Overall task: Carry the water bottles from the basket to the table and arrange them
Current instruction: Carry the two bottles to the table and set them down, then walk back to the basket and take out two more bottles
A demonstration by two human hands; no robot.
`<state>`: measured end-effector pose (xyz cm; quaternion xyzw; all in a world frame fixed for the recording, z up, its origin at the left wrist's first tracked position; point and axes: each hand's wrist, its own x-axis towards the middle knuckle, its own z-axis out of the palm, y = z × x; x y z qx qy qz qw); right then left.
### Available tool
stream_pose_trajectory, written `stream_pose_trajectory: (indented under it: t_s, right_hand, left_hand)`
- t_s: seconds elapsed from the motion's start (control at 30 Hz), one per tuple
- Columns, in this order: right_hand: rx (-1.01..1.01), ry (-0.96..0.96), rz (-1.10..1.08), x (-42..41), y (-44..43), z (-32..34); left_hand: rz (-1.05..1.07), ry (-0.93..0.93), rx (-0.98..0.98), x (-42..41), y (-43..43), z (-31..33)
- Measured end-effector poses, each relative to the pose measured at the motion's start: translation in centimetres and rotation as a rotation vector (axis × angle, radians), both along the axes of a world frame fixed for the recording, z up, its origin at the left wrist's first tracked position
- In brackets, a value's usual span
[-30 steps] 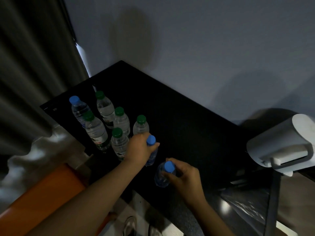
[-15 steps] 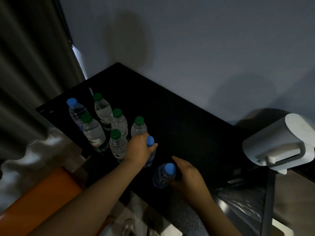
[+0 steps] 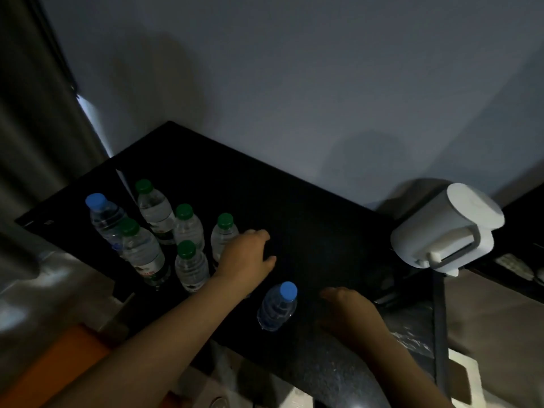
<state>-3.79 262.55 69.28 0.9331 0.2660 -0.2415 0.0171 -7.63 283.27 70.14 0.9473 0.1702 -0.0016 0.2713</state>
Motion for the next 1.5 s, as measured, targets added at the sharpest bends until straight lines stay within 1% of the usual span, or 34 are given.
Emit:
stream_pose_trajectory:
  t_s: [0.1, 0.17, 0.27, 0.47, 0.57, 0.77, 0.97, 1.2, 1.5]
  right_hand:
    - [0.016, 0.006, -0.077, -0.6, -1.0, 0.8]
    - [0.039, -0.031, -0.126, -1.1, -2.1, 1.5]
    - [0.064, -0.088, -0.226, -2.3, -4.4, 2.8]
    - [0.114, -0.168, -0.392, -5.1, -10.9, 5.2]
    - [0.139, -0.187, -0.513, -6.9, -14.7, 6.1]
    - [0.188, -0.245, -0.729, -11.7, -23.4, 8.0]
    - [0.208, -0.308, -0.914, -18.7, -33.3, 9.7]
    - [0.211, -0.349, -1.121, -27.5, -43.1, 10.3]
    - [0.145, -0.356, -1.435, -36.4, -52.0, 10.5]
  left_hand:
    - [-0.184, 0.04, -0.002, 0.1, -1.0, 2.0]
    - [-0.31, 0.079, -0.018, 0.0, -1.9, 3.0]
    - [-0.494, 0.144, 0.01, 0.4, -3.9, 3.8]
    - [-0.716, 0.167, 0.071, 1.1, -10.1, 4.7]
    - [-0.817, 0.165, 0.072, 0.9, -13.9, 5.5]
    - [-1.001, 0.115, 0.148, -0.5, -23.1, 7.1]
    - [-1.17, 0.054, 0.226, -4.0, -34.4, 7.8]
    - [-1.341, 0.016, 0.19, -8.9, -46.7, 8.0]
    - [-1.638, -0.014, 0.171, -12.9, -60.9, 7.6]
